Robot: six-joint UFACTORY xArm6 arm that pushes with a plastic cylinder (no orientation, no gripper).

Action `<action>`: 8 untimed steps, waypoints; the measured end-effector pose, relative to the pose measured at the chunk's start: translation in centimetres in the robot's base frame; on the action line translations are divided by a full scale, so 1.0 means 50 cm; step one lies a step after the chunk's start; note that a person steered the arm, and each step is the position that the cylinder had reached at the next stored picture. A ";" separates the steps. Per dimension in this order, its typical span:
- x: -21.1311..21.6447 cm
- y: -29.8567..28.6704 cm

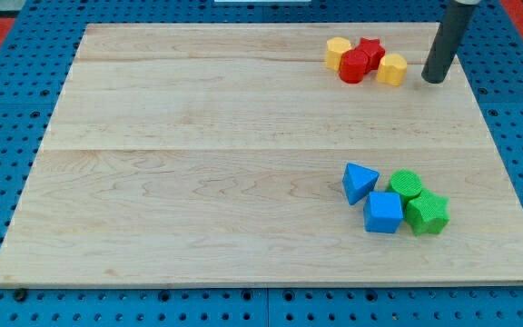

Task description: Move the yellow heart to the right of the red star

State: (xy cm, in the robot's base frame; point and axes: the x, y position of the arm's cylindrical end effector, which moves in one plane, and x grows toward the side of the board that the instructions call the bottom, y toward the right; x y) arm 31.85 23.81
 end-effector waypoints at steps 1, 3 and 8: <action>0.000 -0.002; 0.019 -0.120; -0.043 -0.059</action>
State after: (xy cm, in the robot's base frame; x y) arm 29.72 20.83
